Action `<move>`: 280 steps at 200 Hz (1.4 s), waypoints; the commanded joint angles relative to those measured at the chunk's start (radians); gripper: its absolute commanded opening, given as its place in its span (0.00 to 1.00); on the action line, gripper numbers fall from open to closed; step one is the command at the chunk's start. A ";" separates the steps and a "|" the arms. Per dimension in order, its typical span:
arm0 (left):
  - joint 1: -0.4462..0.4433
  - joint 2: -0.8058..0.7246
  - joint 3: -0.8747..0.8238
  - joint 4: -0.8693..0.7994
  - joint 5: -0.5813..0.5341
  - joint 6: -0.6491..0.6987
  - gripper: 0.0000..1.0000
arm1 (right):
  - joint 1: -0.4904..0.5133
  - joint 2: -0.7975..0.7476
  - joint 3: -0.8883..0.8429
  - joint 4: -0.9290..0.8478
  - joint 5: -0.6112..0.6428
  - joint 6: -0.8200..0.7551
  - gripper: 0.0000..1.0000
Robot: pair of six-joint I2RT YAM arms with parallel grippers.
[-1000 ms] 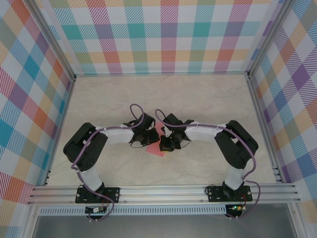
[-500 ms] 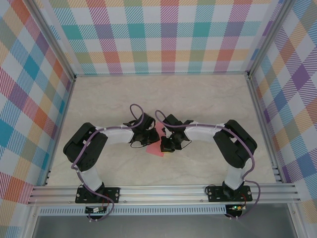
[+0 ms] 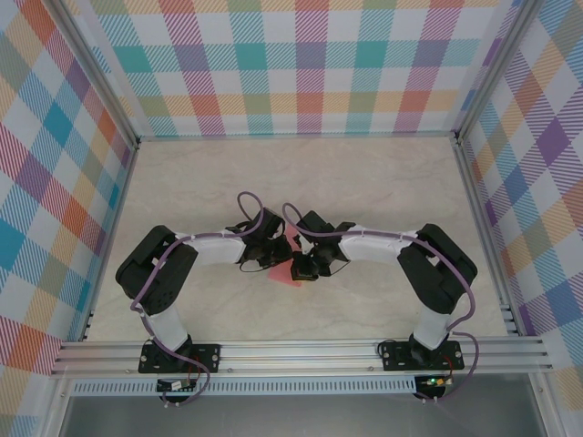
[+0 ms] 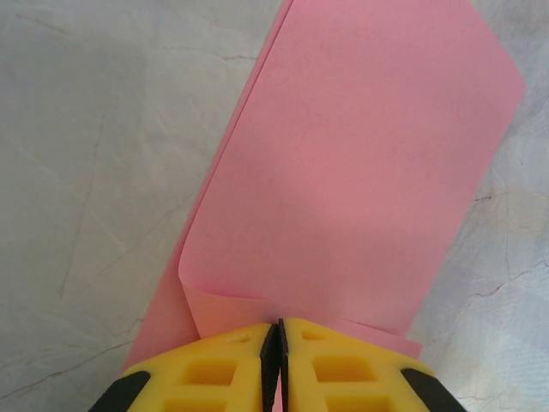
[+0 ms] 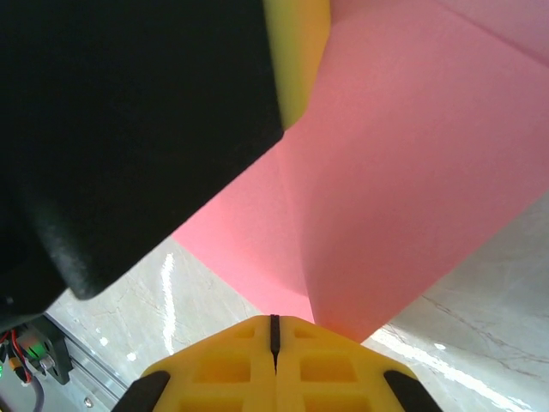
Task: Fold a paper plane with a square sheet of paper (pick it up from the middle)
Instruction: Fold the triangle a second time at the center of the table.
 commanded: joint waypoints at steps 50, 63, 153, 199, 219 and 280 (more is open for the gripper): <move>0.006 0.085 -0.065 -0.087 -0.047 -0.020 0.14 | 0.011 0.038 0.004 -0.040 0.028 0.018 0.05; 0.006 0.085 -0.066 -0.086 -0.049 -0.020 0.13 | 0.011 0.041 0.004 -0.042 0.031 0.019 0.05; 0.006 0.083 -0.067 -0.098 -0.059 -0.017 0.13 | 0.010 0.056 -0.003 -0.060 0.043 0.018 0.05; 0.007 0.086 -0.068 -0.109 -0.070 -0.015 0.13 | 0.010 0.053 -0.031 -0.063 0.033 0.010 0.05; 0.007 0.086 -0.070 -0.115 -0.075 -0.016 0.13 | 0.010 0.053 -0.053 -0.061 0.028 0.007 0.05; 0.010 0.081 -0.075 -0.116 -0.081 -0.018 0.13 | 0.010 -0.019 -0.177 -0.011 -0.004 0.001 0.05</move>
